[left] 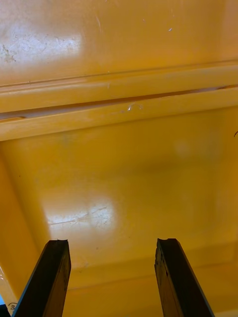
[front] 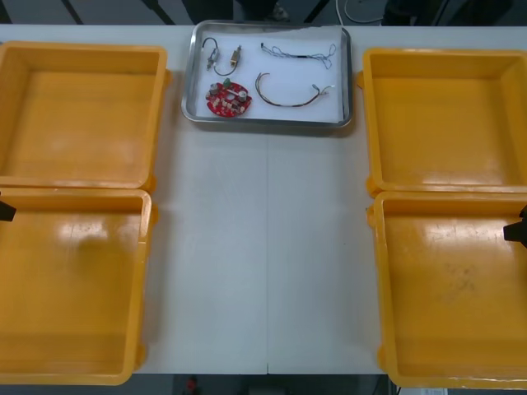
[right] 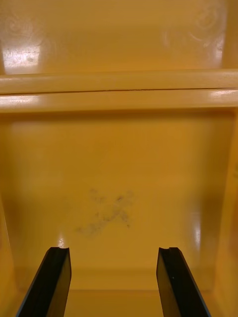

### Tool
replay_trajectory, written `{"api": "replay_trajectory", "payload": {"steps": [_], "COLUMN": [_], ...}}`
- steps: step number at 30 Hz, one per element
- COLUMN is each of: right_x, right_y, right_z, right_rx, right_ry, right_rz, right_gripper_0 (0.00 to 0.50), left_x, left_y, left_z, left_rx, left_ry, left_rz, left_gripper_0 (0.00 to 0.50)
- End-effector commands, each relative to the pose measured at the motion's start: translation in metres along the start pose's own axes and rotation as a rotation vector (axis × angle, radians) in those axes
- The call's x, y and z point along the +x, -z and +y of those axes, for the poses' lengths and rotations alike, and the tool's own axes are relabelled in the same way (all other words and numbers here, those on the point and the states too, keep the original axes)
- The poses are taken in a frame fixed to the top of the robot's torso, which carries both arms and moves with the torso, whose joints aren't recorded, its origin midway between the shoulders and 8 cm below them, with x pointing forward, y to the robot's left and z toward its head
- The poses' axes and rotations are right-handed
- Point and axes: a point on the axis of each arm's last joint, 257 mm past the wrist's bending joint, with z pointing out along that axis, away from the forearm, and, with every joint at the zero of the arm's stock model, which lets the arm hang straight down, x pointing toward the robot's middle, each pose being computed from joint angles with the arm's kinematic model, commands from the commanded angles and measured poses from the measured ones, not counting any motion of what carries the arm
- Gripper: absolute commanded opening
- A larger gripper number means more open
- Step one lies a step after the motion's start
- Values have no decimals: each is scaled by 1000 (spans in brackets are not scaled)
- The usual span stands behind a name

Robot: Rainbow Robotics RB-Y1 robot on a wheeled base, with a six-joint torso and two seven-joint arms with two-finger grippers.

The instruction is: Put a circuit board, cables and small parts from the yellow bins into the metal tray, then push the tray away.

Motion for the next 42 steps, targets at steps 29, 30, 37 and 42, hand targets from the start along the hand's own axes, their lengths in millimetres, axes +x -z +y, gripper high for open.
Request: {"api": "replay_trajectory", "payload": {"steps": [29, 30, 37, 42], "right_x": [1, 1, 1, 1], "right_y": [5, 5, 5, 5], "right_z": [-7, -7, -7, -7], "right_rx": [27, 27, 27, 27], "right_ry": [21, 21, 21, 21], "right_rz": [5, 5, 5, 5], "right_gripper_0": [500, 500, 500, 500], "left_x": [0, 0, 0, 0], "left_y": [12, 12, 12, 12], "left_z": [12, 12, 12, 12], "left_rx": [-39, -39, -39, -39], "left_ry": [15, 15, 15, 15], "left_rz": [-15, -15, -15, -15], "left_gripper_0": [500, 500, 500, 500]}}
